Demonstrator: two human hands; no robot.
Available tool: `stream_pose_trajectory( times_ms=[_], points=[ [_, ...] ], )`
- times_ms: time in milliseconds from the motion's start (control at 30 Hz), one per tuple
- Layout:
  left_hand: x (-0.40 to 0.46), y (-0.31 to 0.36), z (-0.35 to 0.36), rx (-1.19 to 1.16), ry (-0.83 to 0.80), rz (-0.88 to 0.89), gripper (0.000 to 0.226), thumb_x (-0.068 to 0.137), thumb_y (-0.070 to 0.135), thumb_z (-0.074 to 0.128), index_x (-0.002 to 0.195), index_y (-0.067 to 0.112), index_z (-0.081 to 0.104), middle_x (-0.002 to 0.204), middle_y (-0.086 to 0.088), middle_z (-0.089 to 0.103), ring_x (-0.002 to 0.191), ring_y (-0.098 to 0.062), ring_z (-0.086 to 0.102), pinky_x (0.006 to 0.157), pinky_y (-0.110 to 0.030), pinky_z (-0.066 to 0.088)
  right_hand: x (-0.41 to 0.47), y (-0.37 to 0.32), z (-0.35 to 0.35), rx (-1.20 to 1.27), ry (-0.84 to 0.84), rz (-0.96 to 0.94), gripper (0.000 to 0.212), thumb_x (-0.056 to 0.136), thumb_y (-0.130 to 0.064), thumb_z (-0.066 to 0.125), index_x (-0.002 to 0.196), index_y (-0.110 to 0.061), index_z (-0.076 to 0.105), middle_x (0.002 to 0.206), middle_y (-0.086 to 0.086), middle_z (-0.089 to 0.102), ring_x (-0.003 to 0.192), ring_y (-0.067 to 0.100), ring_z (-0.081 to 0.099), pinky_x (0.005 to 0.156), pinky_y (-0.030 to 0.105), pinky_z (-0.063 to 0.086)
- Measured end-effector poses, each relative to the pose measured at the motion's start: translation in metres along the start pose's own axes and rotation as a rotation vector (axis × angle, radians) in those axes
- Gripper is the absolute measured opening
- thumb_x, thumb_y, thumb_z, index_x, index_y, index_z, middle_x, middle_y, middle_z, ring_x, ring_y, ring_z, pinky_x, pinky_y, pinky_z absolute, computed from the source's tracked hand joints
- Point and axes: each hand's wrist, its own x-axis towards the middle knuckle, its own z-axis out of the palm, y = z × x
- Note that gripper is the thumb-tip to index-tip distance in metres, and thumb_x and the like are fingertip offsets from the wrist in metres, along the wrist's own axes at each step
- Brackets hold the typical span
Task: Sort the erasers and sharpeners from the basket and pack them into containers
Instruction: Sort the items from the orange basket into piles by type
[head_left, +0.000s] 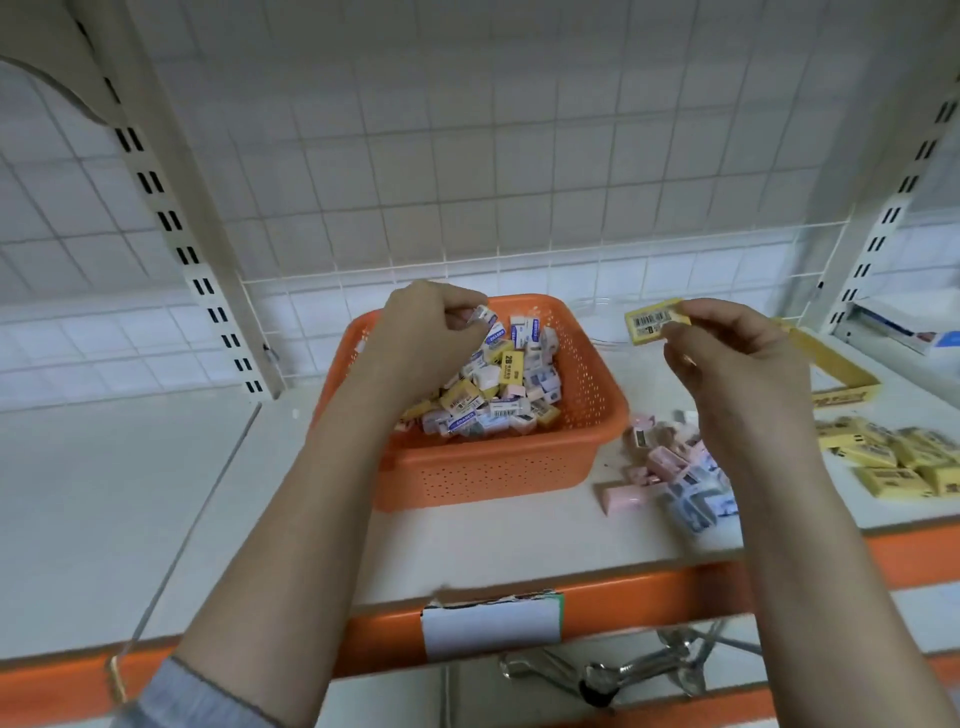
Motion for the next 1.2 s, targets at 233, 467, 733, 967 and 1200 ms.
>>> stream_pose_trajectory(
  times_ms=[233,467,733,967,1200],
  points=[
    [-0.030,0.055,0.037,-0.164,0.011,0.028,0.023,0.088,0.013,0.061,0.109,0.018,0.069,0.078,0.022,0.056,0.073,0.012,0.053,0.067,0.004,0.036,0.007,-0.022,-0.067,0.140,0.138,0.031,0.024,0.085,0.006,0.057,0.082,-0.016,0.064,0.062,-0.004,0.058,0.055,0.008,0.053,0.065,0.017,0.047],
    [-0.049,0.129,0.103,-0.342,0.100,-0.092,0.024,0.083,0.009,0.066,0.107,0.016,0.070,0.079,0.017,0.062,0.065,0.012,0.056,0.064,0.003,0.039,0.045,-0.036,-0.173,0.096,0.169,0.079,0.022,0.086,0.006,0.056,0.089,-0.015,0.063,0.049,-0.011,0.056,0.048,0.003,0.053,0.068,0.016,0.048],
    [-0.069,0.213,0.177,-0.438,0.057,-0.189,0.021,0.087,0.005,0.061,0.102,0.018,0.069,0.082,0.001,0.068,0.066,-0.003,0.063,0.058,-0.003,0.043,0.111,-0.013,-0.253,-0.302,-0.136,0.216,0.011,0.085,-0.002,0.064,0.092,-0.008,0.070,0.068,-0.002,0.069,0.067,0.010,0.063,0.071,0.021,0.056],
    [-0.075,0.231,0.200,-0.383,0.066,-0.219,0.021,0.088,0.010,0.061,0.093,0.030,0.065,0.080,0.007,0.068,0.067,-0.004,0.065,0.059,-0.006,0.043,0.138,0.029,-0.263,-0.721,-0.252,0.214,0.008,0.083,-0.012,0.066,0.082,-0.010,0.073,0.066,0.006,0.068,0.061,0.017,0.062,0.069,0.036,0.055],
    [-0.054,0.239,0.217,-0.377,0.040,-0.176,0.017,0.090,0.011,0.058,0.099,0.020,0.068,0.082,0.004,0.068,0.069,-0.005,0.065,0.056,-0.002,0.039,0.140,0.035,-0.271,-0.920,-0.249,0.015,0.009,0.087,-0.019,0.064,0.087,-0.011,0.068,0.078,0.000,0.065,0.066,0.010,0.058,0.058,0.012,0.044]
  ],
)
